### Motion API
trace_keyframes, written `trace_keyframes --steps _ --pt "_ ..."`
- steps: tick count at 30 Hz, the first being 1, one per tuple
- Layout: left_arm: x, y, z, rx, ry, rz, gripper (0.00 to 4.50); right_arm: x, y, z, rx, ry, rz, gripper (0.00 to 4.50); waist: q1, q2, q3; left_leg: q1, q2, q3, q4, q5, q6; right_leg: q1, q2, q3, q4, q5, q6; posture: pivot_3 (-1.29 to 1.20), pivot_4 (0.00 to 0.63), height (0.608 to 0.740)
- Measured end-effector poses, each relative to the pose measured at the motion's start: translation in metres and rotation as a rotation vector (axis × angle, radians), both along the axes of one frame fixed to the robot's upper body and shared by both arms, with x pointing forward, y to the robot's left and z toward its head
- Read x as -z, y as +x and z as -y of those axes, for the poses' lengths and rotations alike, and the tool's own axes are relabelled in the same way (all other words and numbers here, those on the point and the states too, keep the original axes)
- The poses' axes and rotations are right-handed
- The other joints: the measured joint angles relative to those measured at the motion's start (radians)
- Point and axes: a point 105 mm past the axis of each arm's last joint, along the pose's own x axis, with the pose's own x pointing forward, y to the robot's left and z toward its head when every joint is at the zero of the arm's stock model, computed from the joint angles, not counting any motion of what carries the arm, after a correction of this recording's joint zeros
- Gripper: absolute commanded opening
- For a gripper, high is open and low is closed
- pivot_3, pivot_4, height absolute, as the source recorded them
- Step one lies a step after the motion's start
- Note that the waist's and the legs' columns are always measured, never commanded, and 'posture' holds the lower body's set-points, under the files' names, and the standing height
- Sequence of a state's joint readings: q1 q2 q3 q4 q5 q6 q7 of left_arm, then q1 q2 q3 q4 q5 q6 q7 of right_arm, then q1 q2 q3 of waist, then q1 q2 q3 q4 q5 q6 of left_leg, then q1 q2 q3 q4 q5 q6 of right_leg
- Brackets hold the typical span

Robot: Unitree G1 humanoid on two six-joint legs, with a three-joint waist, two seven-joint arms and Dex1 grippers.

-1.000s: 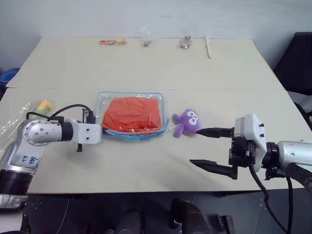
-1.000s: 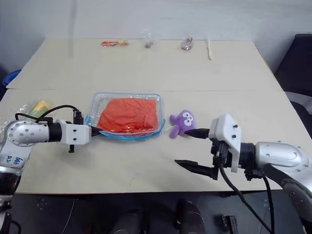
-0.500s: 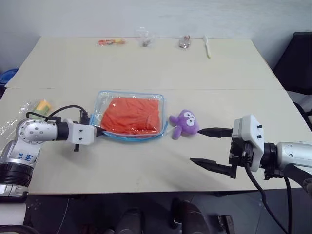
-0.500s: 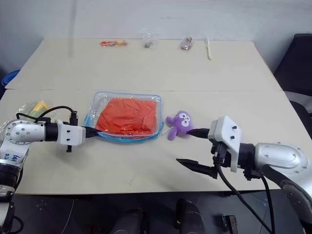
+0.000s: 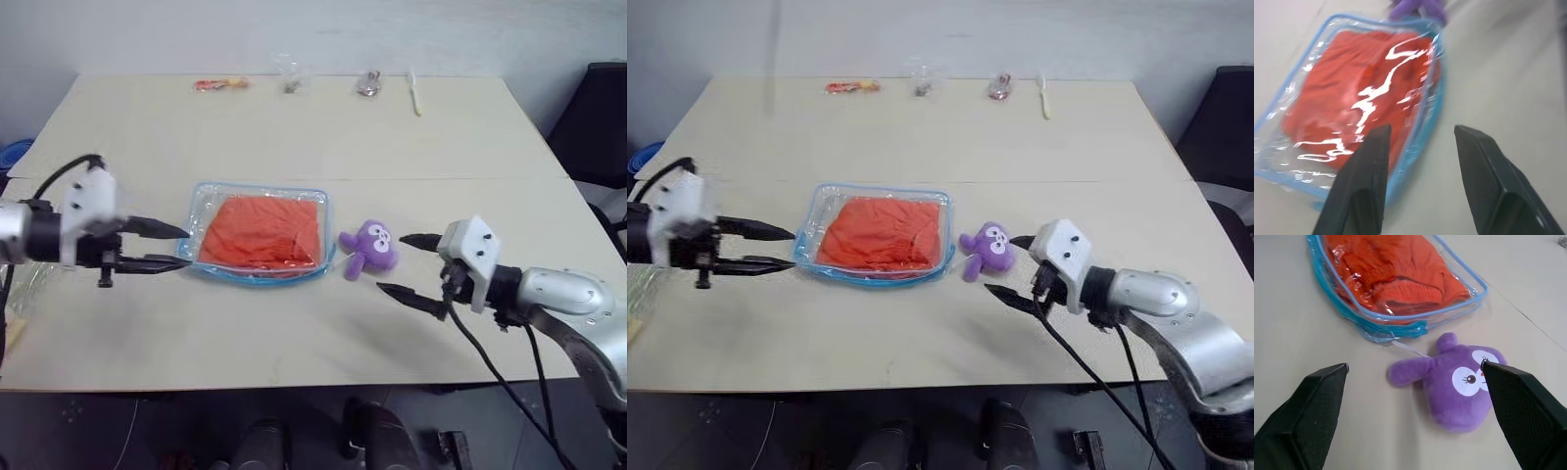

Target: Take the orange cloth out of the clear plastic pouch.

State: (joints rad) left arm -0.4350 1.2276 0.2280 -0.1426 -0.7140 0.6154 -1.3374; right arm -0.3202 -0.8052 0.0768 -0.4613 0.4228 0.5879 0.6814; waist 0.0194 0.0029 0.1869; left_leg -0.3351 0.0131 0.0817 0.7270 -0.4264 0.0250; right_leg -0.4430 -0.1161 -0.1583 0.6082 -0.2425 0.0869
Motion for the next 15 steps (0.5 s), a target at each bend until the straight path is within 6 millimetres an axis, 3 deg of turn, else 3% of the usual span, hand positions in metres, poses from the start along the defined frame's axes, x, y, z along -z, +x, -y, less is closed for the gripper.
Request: trace_keyframes --steps 5,6,9,15 --pt "-0.011 -0.008 0.016 0.040 -0.058 -0.044 2.18 0.021 0.028 -0.003 0.026 -0.057 -0.001 4.50 -0.006 0.001 0.001 0.000 0.000 0.000 0.000 0.000 -0.001 0.000 0.001 0.000 0.000 0.000 0.000 0.00 0.150 0.740" --pt "-0.010 -0.009 0.017 0.044 -0.049 -0.042 2.19 0.025 0.033 -0.002 0.027 -0.070 0.000 4.33 -0.008 0.001 0.001 0.000 0.000 0.000 -0.001 0.000 -0.001 0.000 0.001 0.000 0.000 0.000 0.000 0.00 0.150 0.740" --pt "-0.004 -0.009 0.020 0.050 -0.014 -0.035 2.20 0.033 0.045 0.002 0.032 -0.096 -0.004 3.63 -0.017 0.002 0.001 0.000 0.000 0.000 -0.002 0.000 -0.002 0.000 0.001 -0.001 -0.001 0.000 -0.001 0.00 0.150 0.740" --pt "-0.001 -0.002 0.022 0.024 -0.022 0.009 2.20 0.041 0.049 0.005 0.008 -0.110 -0.020 1.53 -0.025 0.002 0.001 0.000 0.001 0.000 -0.003 0.000 -0.002 -0.001 0.002 -0.001 -0.001 -0.001 -0.001 0.00 0.150 0.740"
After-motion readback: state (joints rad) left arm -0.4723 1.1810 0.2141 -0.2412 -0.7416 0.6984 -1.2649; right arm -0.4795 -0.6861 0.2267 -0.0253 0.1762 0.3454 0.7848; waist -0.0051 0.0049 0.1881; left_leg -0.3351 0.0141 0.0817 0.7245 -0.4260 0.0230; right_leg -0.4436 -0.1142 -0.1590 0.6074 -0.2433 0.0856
